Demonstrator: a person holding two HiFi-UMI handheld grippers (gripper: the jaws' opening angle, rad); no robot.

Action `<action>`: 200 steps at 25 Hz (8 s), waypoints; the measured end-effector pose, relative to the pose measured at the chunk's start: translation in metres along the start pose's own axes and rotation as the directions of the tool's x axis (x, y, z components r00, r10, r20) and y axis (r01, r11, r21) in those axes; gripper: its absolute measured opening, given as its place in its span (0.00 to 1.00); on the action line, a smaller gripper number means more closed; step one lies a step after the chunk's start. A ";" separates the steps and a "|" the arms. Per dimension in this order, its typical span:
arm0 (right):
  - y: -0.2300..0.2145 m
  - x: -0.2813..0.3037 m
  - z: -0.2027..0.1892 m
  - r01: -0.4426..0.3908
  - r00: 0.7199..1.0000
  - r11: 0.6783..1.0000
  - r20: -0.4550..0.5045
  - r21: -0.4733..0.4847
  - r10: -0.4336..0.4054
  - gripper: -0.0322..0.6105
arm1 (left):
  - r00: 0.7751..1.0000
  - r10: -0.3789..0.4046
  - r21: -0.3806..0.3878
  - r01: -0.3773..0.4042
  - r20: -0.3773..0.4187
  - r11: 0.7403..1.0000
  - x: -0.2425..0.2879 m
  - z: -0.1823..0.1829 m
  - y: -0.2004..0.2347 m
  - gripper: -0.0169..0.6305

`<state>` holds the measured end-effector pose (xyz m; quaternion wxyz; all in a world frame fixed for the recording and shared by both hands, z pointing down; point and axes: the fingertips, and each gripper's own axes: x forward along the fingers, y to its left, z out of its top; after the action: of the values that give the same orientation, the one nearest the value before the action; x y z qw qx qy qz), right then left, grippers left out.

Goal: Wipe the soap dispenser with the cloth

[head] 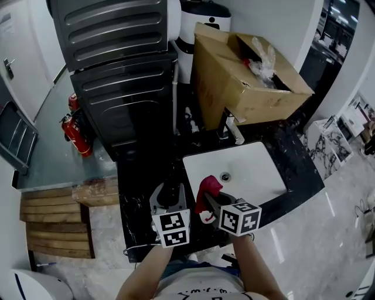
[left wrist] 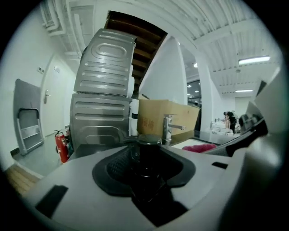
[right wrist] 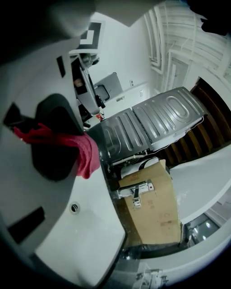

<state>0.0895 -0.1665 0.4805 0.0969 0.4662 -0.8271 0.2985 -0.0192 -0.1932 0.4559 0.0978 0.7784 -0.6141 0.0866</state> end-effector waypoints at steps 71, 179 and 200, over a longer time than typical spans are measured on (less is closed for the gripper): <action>0.006 0.043 -0.013 -0.066 0.984 0.986 -0.172 -0.154 0.039 0.13 | 0.832 -0.549 -0.213 0.552 0.075 0.807 -0.001 0.002 0.015 0.19; 0.027 0.072 -0.013 0.009 0.987 0.984 -0.156 -0.177 -0.037 0.13 | 0.869 -0.469 -0.264 0.495 0.156 0.828 -0.022 -0.004 0.049 0.19; 0.005 0.013 0.015 0.074 0.991 0.997 0.110 -0.013 -0.073 0.13 | 0.682 -0.706 0.266 0.728 -0.192 0.632 -0.018 -0.004 0.010 0.38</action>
<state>0.0802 -0.1830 0.4724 0.0664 0.5112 -0.8160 0.2617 -0.0334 -0.1775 0.4560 0.0174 0.9593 -0.2276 0.1664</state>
